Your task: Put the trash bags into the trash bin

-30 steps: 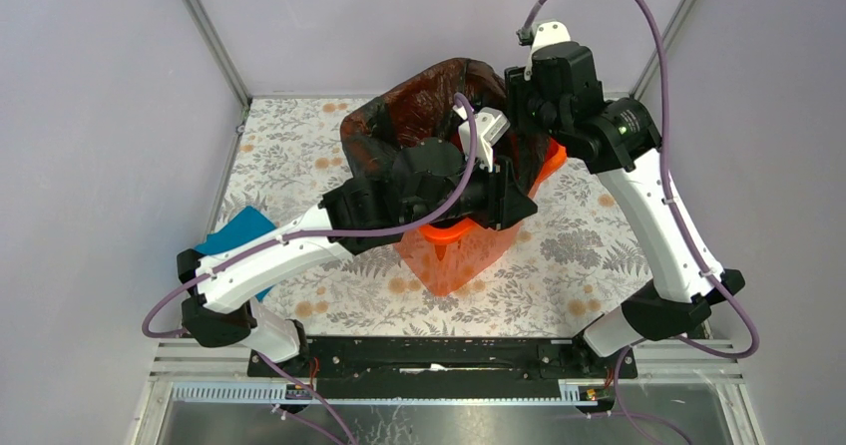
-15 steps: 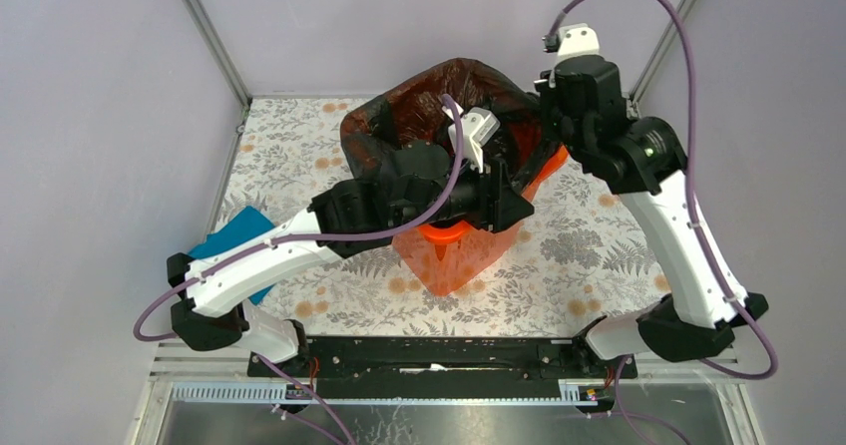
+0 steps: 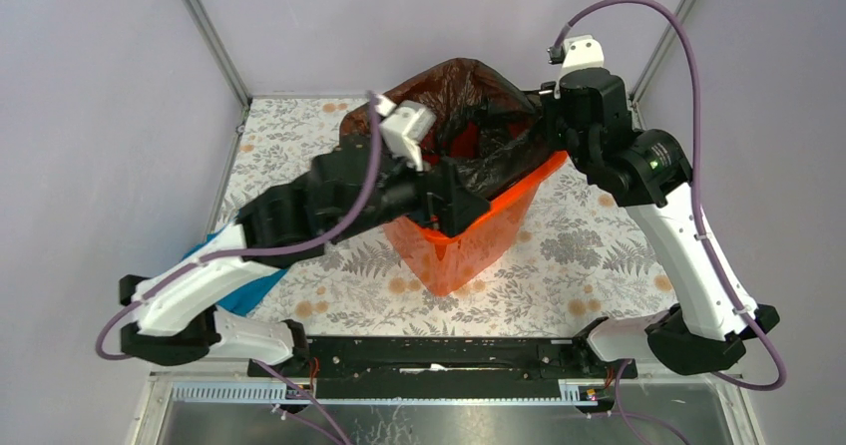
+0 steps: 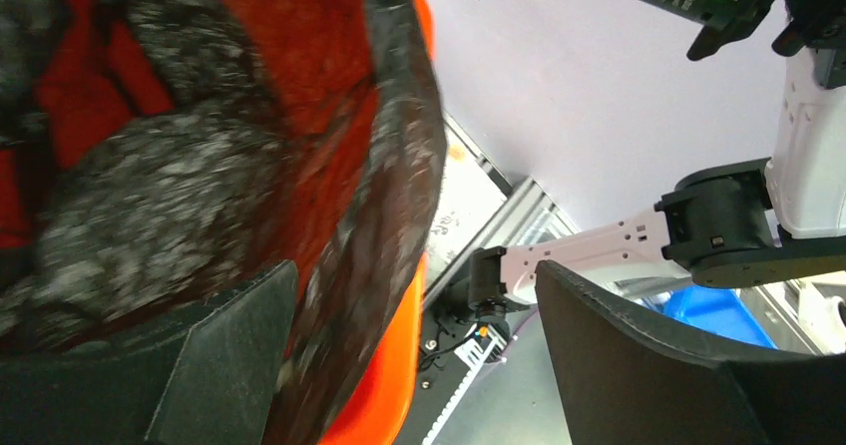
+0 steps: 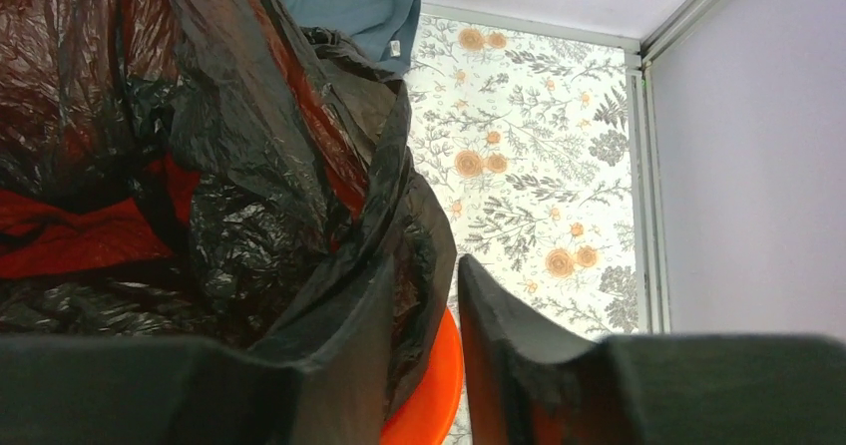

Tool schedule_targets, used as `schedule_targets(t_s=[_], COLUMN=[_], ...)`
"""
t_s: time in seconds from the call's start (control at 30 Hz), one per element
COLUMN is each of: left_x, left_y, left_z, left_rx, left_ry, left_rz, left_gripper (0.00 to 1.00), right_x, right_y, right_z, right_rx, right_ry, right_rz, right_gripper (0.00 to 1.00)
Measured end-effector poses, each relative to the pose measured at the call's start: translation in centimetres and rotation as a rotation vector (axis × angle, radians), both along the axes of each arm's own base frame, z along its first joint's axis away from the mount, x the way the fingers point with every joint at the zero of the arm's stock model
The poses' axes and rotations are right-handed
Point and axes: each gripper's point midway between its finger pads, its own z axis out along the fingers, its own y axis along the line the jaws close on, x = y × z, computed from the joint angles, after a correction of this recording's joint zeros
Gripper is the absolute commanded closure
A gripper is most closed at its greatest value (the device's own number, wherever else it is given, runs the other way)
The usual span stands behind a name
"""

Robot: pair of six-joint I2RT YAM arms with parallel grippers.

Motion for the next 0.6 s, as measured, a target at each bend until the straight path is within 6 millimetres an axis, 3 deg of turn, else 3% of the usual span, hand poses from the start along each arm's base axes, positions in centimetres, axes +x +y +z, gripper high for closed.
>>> schedule_targets(t_s=[0.13,0.2,0.3,0.4,0.53,0.6], left_x=[0.1,0.0,0.0,-0.1,0.0,0.2], left_y=[4.7,6.8,9.3,10.3,10.0,9.1], left_z=[1.5,2.2,3.0,3.1,2.2,1.3], left_rx=[-0.005,-0.014,-0.020,-0.013,0.036,0.078], left_ry=[-0.030,-0.045,-0.065,-0.079,-0.090,-0.091], left_rz=[0.097,0.136,0.182,0.195,0.180,0.162], left_gripper=[0.04,0.03,0.02,0.02,0.04,0.08], right_x=[-0.1,-0.1,0.0,0.0,0.3,0.4], right_y=[0.0,0.1,0.2,0.3,1.1,2.0], right_z=[0.4,1.3,3.1,4.5,5.3,5.1], right_rx=[0.021,0.042,0.069,0.087,0.104,0.094], right_ry=[-0.004,-0.018,-0.054,-0.067,-0.060,-0.042], right_rz=[-0.006,-0.010,-0.010,-0.007,0.009,0.028], right_gripper=[0.23,0.15,0.11,0.08,0.05,0.10])
